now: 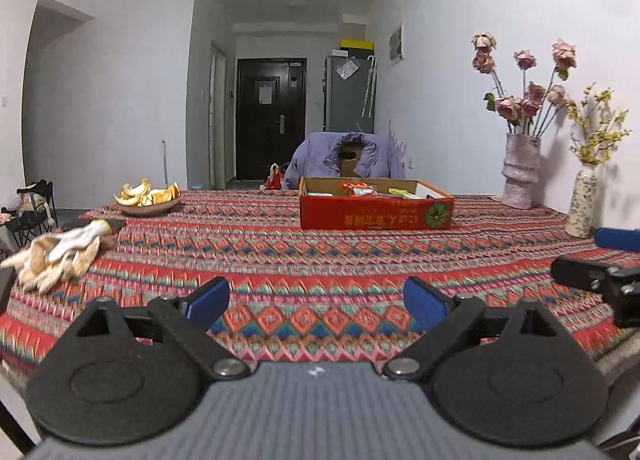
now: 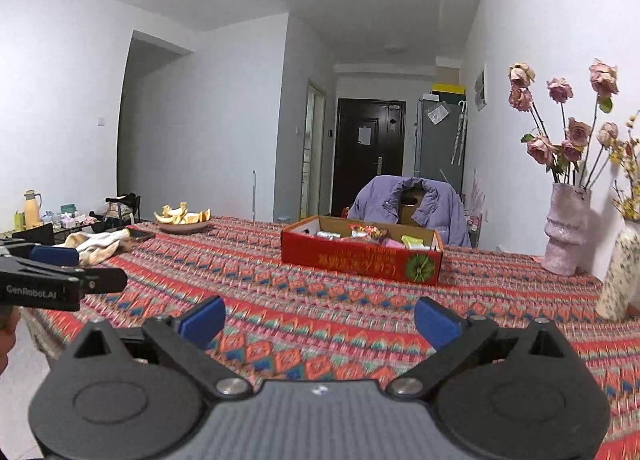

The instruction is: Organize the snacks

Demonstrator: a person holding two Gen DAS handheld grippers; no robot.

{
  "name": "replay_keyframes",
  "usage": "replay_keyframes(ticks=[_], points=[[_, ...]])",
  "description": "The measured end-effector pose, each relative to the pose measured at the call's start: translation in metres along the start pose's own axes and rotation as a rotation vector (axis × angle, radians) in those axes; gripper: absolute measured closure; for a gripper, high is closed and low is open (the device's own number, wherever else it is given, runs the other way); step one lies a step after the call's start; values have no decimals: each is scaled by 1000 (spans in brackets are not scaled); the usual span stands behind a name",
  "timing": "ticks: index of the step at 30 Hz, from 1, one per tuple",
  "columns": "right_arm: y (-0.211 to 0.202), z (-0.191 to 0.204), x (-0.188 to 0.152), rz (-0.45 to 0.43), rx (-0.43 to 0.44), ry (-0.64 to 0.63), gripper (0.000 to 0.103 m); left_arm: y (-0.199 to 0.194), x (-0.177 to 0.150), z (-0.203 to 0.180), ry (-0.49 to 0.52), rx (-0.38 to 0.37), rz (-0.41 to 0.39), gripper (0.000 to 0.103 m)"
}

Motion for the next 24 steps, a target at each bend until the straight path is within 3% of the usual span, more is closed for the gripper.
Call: replay_keyframes(ticks=[3,6,24], points=[[-7,4,-19,22,-4,48,2,-5,-22,-1,-2,10,48,4],[-4,11,-31,52,27,54,2,-5,-30,-3,43,15,40,4],[-7,14,-35,51,4,20,2,-6,-30,-1,19,14,39,4]])
Point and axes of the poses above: each gripper's, at about its wrist camera, not at the fingertips, and y roughly the way its jaws point, z to its left, x to its top, the point moved 5 cm from there along y, roughly the way its jaws point, and after that the axes turned 9 degrees about -x, right-handed, at the moved point
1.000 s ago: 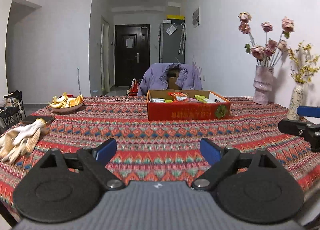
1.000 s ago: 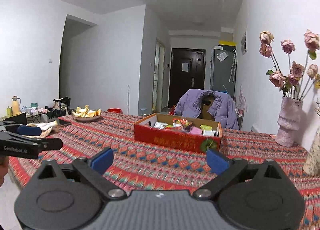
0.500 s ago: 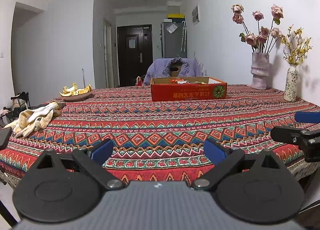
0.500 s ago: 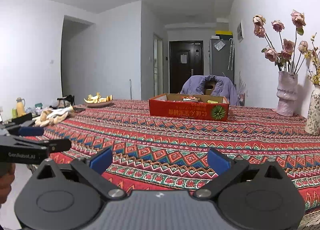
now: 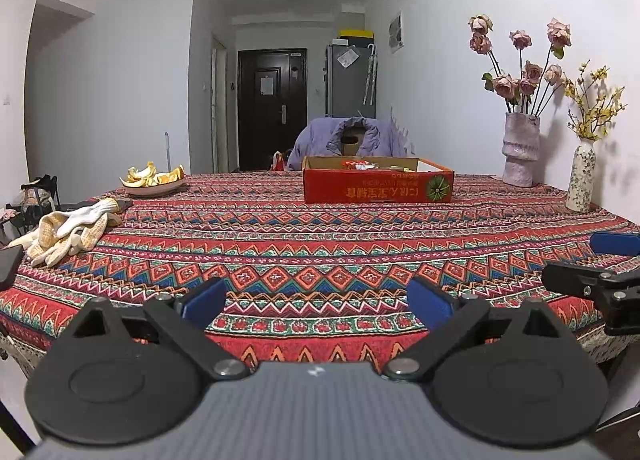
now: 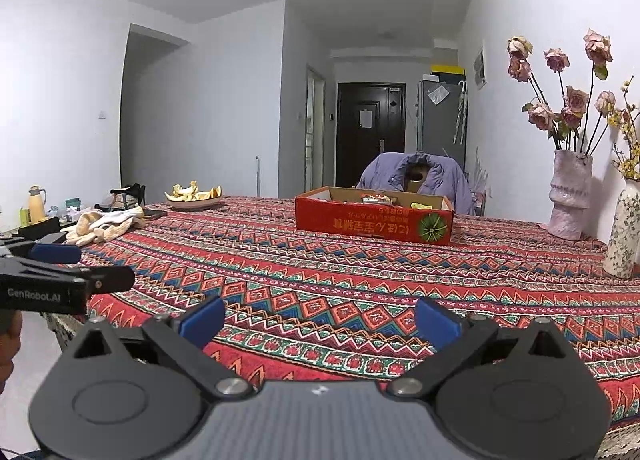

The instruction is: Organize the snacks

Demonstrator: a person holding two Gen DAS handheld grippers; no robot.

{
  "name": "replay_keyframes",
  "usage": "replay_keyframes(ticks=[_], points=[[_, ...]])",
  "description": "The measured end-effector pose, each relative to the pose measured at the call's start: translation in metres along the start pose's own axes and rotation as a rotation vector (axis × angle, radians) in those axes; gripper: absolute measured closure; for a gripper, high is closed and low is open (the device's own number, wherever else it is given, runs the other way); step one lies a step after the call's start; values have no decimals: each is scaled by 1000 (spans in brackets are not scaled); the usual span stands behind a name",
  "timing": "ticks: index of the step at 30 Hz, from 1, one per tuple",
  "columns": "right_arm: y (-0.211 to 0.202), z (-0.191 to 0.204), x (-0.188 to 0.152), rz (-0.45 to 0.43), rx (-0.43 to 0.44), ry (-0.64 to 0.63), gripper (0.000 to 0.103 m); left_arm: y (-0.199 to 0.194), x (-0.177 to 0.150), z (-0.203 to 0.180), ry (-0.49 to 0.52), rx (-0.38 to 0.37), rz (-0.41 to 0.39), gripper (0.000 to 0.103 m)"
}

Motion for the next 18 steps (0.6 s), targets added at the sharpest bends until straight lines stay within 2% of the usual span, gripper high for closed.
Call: replay_keyframes(ticks=[18], points=[[1,-5,-5,2,-38,4,2,-1,-1,-2,14,0,-1,4]])
Point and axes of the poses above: each gripper's, at about its wrist camera, not at the fingertips, and y roughly the way its jaws point, z to its left, x to its top, the point moved 5 cm from there along y, roughly the way its jaws point, and after that the axes turned 9 degrees about -x, right-handed, at the moved point
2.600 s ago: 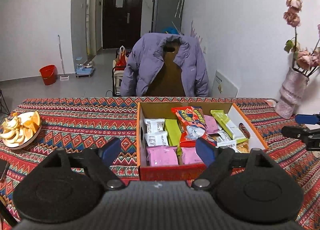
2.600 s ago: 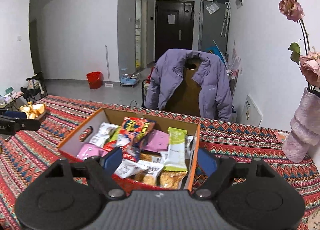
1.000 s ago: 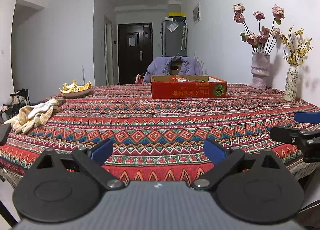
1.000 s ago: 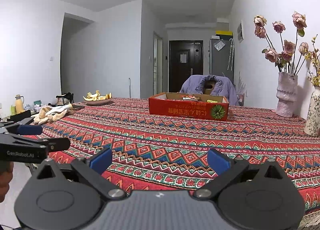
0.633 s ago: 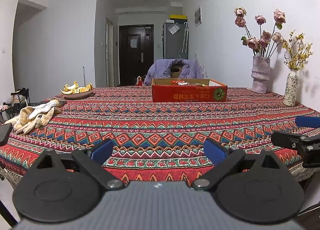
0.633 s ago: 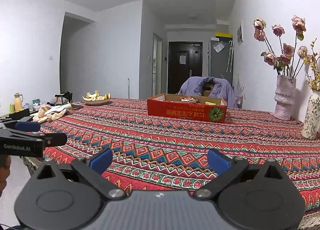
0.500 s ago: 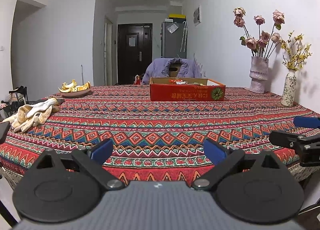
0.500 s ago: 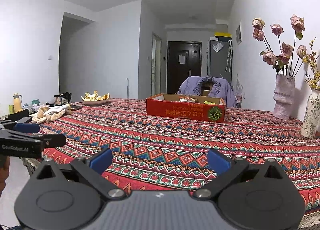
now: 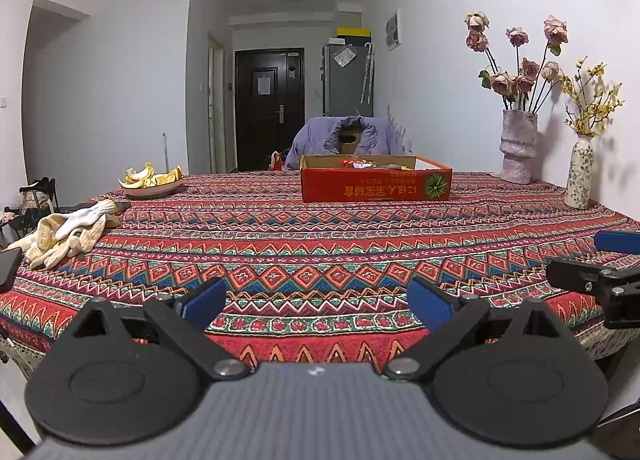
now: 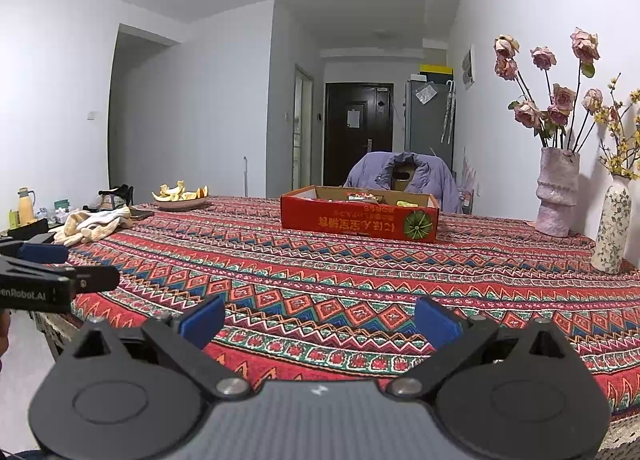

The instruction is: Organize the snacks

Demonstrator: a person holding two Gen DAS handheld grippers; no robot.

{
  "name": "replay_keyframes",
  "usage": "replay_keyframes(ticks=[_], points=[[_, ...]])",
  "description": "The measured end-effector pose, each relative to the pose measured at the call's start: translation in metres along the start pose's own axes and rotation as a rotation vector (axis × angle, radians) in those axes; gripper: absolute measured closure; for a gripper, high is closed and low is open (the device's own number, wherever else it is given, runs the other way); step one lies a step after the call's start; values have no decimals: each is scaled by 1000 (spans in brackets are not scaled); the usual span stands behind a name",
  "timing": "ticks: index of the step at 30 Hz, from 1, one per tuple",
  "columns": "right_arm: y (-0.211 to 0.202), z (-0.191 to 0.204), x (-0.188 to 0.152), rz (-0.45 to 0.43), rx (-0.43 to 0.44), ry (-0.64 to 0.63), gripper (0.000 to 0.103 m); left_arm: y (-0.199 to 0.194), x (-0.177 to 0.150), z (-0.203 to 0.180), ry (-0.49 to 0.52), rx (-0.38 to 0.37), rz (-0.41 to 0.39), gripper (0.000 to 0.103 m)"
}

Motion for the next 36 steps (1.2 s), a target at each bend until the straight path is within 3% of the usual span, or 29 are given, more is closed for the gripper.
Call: replay_keyframes(ticks=[36], points=[[-2,-5,-2,1,-8,10,2,-5,4,1,2,5,-26,0]])
Point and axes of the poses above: each gripper's, at about its wrist camera, not at the fingertips, and y roughly the way its jaws point, z to its left, x to its top, the point moved 5 cm from there along y, roughly the way its jaws point, and after that the axes turned 9 degrees about -x, right-handed, at the moved point
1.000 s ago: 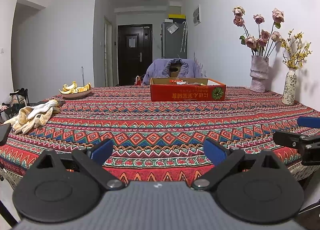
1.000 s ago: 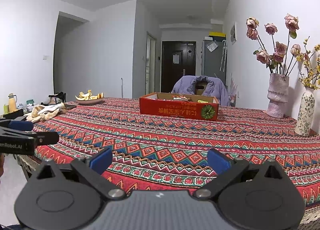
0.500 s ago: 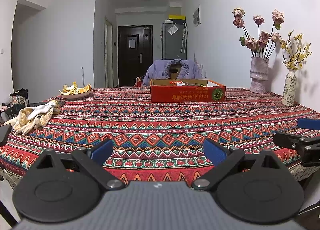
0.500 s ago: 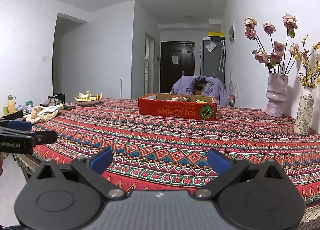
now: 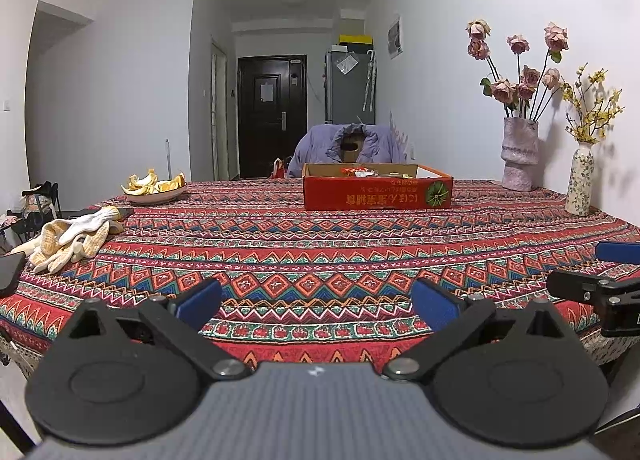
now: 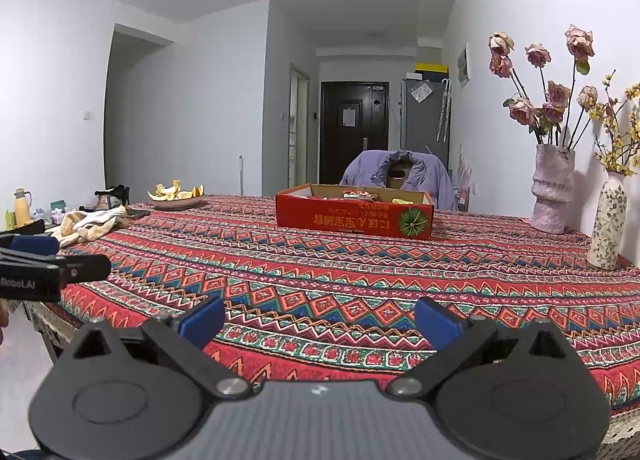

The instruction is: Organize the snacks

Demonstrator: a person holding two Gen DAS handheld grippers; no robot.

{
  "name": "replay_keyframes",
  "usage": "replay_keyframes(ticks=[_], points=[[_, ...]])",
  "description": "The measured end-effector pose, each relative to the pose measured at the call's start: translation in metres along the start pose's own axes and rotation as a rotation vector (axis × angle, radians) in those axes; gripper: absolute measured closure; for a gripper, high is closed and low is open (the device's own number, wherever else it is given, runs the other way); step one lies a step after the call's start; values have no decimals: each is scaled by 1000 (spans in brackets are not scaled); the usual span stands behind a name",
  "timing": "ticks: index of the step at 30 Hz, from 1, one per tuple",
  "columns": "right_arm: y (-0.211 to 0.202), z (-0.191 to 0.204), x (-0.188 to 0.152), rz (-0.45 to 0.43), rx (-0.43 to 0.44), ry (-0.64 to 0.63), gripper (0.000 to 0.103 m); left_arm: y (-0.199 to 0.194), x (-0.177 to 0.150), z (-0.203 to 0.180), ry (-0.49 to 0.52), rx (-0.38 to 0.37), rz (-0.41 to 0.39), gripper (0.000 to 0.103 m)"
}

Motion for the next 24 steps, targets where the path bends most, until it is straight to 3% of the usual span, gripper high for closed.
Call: replay_keyframes(ticks=[24], points=[[0,-4,1,-4,-13,15,2,-3,3,0,6,3,-6,0]])
Point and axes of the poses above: each gripper's, at about its wrist camera, not at the fingertips, and y roughly the way its jaws point, z to its left, x to its top, the point moved 5 cm from there along y, roughly the way its jaws point, and after that the axes turned 9 degrees about -x, right-handed, at the moved point
